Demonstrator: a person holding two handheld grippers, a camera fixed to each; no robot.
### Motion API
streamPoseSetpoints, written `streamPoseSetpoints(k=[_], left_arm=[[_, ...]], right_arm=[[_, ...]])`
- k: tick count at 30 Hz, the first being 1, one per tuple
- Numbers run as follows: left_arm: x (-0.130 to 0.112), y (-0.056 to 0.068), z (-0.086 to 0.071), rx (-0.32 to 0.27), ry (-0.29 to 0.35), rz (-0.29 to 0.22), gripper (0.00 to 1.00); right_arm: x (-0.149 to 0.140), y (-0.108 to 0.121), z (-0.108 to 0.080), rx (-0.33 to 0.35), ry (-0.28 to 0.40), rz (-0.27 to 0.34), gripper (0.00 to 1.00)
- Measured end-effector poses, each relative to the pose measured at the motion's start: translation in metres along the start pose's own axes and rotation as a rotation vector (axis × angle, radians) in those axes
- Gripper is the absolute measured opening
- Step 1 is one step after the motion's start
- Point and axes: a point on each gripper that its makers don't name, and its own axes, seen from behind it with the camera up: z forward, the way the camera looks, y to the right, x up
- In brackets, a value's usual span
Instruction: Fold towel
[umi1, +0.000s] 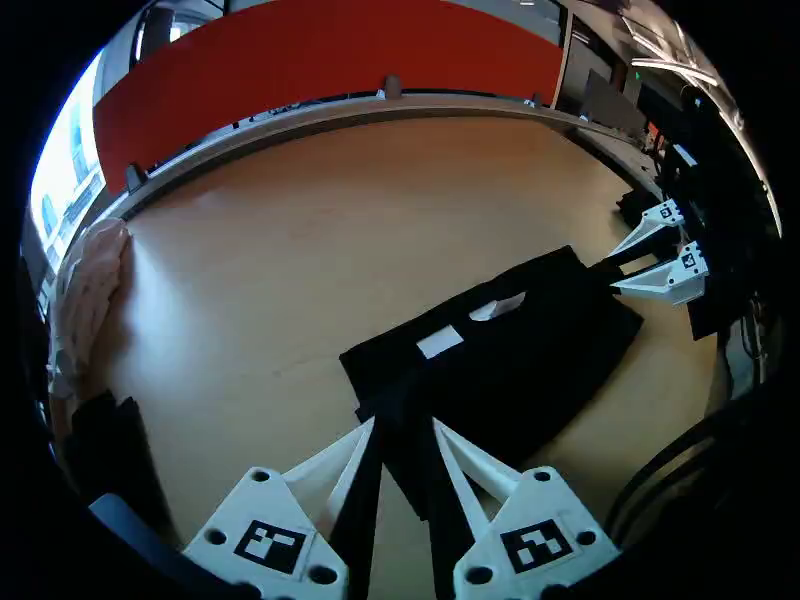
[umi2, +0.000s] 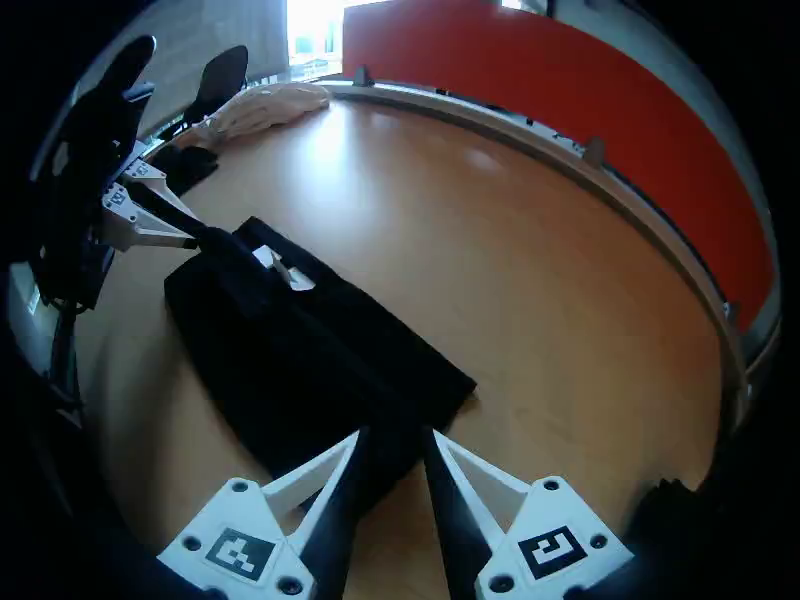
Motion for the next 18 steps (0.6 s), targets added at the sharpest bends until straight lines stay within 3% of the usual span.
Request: streamPoseSetpoints(k=[2,6,18], left_arm=[[0.0,-0.003,0.001,0.012,0.0,0.0,0.31],[0.002,-0.009,0.002,0.028,0.004,-0.008,0.36],[0.005,-0.021,0.004,0.055,0.002,-0.02,0.6]], right_arm=[[0.0,0.002,0.0,-0.008,0.002,0.001,0.42],[0.0,0.008,0.0,-0.03,0.005,-0.001,0.61],[0.004,0.022,0.001,-0.082,0.014,-0.005,0.69]])
